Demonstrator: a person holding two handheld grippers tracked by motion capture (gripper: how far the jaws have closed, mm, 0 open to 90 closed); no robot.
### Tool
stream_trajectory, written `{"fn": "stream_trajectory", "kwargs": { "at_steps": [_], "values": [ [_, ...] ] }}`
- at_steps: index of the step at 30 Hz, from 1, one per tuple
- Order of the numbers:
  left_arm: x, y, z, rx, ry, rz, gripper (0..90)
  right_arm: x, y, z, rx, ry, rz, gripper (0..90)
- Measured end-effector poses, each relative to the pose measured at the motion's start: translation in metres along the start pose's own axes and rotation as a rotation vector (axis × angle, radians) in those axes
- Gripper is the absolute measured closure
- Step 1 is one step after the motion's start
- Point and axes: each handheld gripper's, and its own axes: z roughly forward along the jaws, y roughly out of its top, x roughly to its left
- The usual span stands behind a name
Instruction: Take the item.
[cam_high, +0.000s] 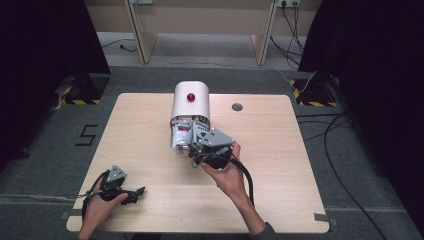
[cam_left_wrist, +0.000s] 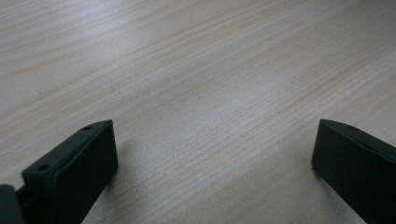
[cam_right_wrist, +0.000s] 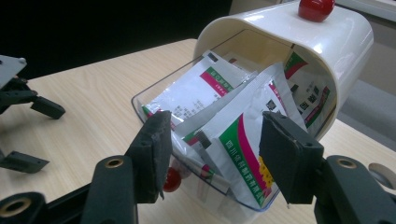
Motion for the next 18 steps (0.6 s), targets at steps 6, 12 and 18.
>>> {"fn": "stream_trajectory", "kwargs": {
  "at_steps": [6, 12, 18],
  "values": [
    [0.000, 0.000, 0.000, 0.000, 0.000, 0.000, 0.0, -0.006, 0.000, 0.003, 0.007, -0.038, -0.005, 49.6],
    [0.000, 0.000, 0.000, 0.000, 0.000, 0.000, 0.0, -0.015, -0.002, -0.002, -0.006, -0.074, 0.007, 53.9],
    [0.000, 0.000, 0.000, -0.001, 0.000, -0.001, 0.0, -0.021, -0.003, -0.003, 0.003, -0.087, 0.004, 56.9]
  ]
}}
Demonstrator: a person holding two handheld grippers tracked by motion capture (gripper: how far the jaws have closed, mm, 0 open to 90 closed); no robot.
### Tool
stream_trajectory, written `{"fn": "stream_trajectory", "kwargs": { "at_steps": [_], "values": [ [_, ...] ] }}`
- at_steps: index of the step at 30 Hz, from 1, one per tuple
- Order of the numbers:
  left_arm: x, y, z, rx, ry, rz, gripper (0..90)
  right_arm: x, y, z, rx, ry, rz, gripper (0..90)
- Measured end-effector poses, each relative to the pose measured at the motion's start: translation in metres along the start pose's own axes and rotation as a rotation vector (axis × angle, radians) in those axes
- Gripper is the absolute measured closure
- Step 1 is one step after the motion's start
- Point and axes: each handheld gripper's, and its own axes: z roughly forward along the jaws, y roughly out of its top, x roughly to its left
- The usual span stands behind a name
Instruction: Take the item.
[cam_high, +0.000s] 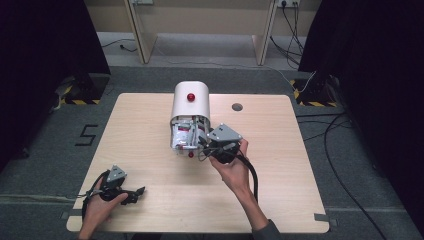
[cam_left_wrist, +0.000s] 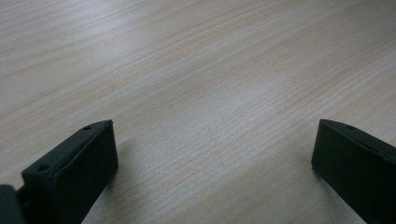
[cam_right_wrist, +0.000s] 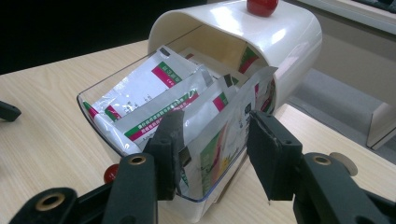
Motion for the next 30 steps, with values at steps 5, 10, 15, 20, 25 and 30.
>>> {"fn": "stream_trajectory", "kwargs": {
  "at_steps": [5, 10, 15, 20, 25, 30],
  "values": [
    [0.000, 0.000, 0.000, 0.000, 0.000, 0.000, 0.0, 0.000, 0.002, 0.004, 0.009, 0.006, -0.005, 59.0],
    [0.000, 0.000, 0.000, 0.000, 0.000, 0.000, 0.0, 0.003, 0.004, 0.008, 0.011, -0.009, -0.005, 60.4],
    [0.000, 0.000, 0.000, 0.000, 0.000, 0.000, 0.0, 0.003, 0.005, 0.014, 0.025, -0.018, 0.007, 60.8],
    [0.000, 0.000, 0.000, 0.000, 0.000, 0.001, 0.0, 0.003, 0.005, 0.016, 0.030, -0.033, 0.013, 62.4],
    [0.000, 0.000, 0.000, 0.000, 0.000, 0.000, 0.0, 0.002, 0.004, 0.019, 0.036, -0.041, 0.020, 67.3],
    [0.000, 0.000, 0.000, 0.000, 0.000, 0.000, 0.0, 0.002, 0.003, 0.019, 0.029, -0.037, 0.018, 75.4]
  ]
}}
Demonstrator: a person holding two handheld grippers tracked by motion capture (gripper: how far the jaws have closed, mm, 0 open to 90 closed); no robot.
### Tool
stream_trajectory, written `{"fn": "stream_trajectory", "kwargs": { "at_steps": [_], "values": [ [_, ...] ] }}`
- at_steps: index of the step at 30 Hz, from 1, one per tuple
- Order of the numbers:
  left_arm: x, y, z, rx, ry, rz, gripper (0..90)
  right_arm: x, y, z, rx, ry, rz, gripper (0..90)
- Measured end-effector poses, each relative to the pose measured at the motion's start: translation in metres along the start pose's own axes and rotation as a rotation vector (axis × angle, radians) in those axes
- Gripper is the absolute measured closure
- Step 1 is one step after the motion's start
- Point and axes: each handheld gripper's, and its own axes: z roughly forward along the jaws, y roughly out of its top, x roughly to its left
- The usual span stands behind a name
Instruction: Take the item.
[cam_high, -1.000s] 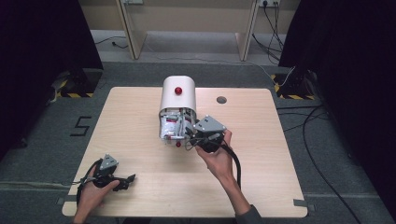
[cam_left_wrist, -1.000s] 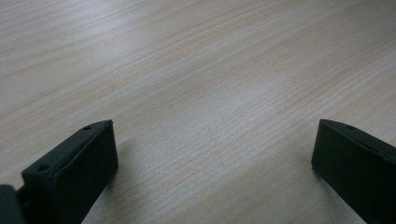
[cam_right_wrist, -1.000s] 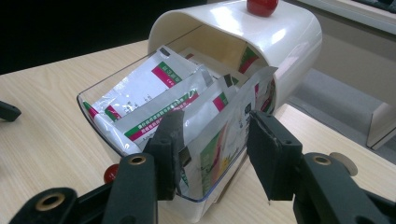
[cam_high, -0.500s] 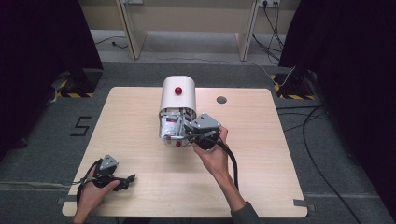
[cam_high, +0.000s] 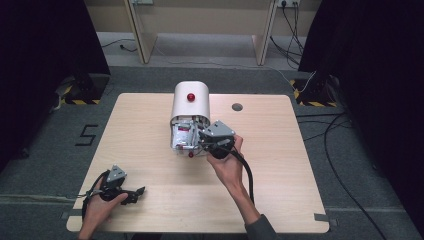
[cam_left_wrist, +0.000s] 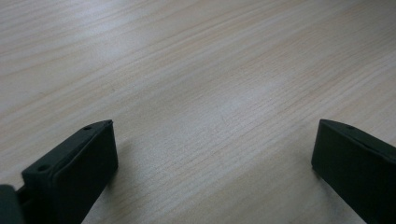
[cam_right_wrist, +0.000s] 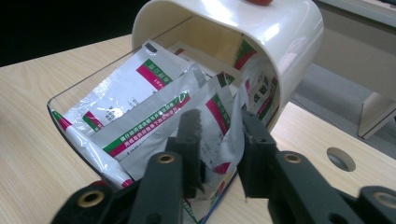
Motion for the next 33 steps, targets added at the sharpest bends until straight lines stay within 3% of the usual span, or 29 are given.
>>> {"fn": "stream_trajectory", "kwargs": {
  "at_steps": [9, 18, 33],
  "values": [
    [0.000, 0.000, 0.000, 0.000, 0.000, 0.000, 0.0, -0.002, 0.001, -0.013, -0.070, 0.012, 0.007, 88.0],
    [0.000, 0.000, 0.000, 0.000, 0.000, 0.000, 0.0, -0.005, 0.006, -0.030, -0.117, 0.057, 0.008, 88.6],
    [0.000, 0.000, 0.000, 0.000, 0.000, 0.000, 0.0, -0.014, 0.012, -0.051, -0.167, 0.062, 0.007, 88.7]
  ]
}}
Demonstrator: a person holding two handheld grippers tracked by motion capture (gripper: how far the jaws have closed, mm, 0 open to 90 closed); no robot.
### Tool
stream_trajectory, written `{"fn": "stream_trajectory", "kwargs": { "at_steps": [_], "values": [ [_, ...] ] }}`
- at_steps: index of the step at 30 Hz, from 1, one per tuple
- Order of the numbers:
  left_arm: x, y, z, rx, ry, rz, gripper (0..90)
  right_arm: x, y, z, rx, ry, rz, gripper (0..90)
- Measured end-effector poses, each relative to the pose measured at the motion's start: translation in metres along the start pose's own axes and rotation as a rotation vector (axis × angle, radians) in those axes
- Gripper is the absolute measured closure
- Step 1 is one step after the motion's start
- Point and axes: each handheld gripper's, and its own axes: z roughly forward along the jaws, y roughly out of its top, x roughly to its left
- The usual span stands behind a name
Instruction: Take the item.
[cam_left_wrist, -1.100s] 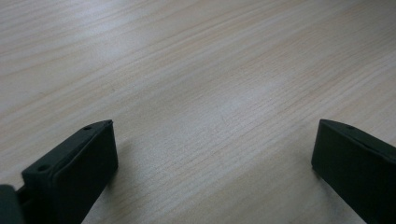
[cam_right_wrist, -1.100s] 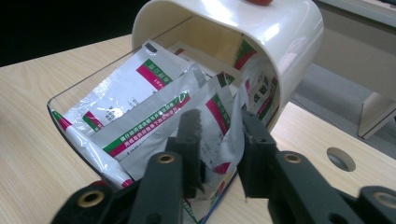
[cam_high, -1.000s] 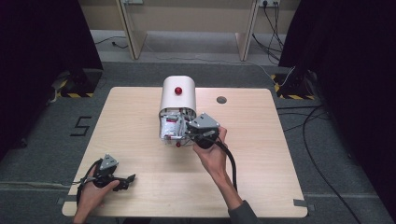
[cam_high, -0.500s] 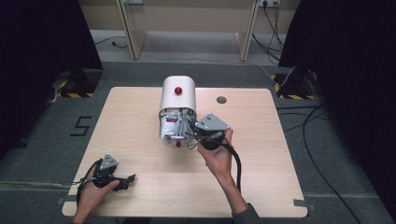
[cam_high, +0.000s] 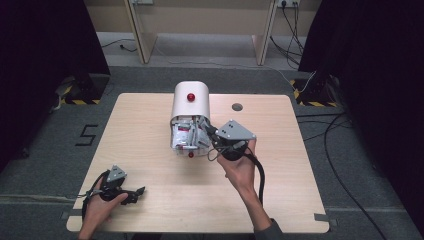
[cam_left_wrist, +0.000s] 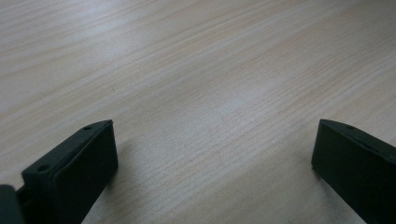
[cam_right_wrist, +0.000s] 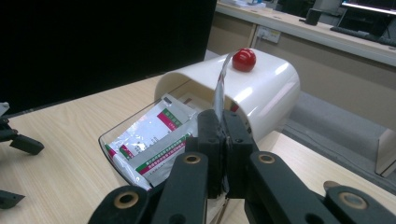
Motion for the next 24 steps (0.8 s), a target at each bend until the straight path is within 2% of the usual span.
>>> {"fn": "stream_trajectory", "kwargs": {
  "at_steps": [11, 17, 24],
  "values": [
    [0.000, 0.000, 0.000, 0.000, 0.000, 0.000, 0.0, -0.011, -0.001, -0.024, -0.017, -0.017, -0.017, 88.8],
    [0.000, 0.000, 0.000, 0.000, 0.000, 0.000, 0.0, -0.020, -0.012, -0.033, -0.009, -0.033, -0.006, 88.7],
    [0.000, 0.000, 0.000, 0.000, 0.000, 0.000, 0.0, -0.032, -0.032, -0.041, -0.009, -0.059, 0.035, 88.8]
  ]
}}
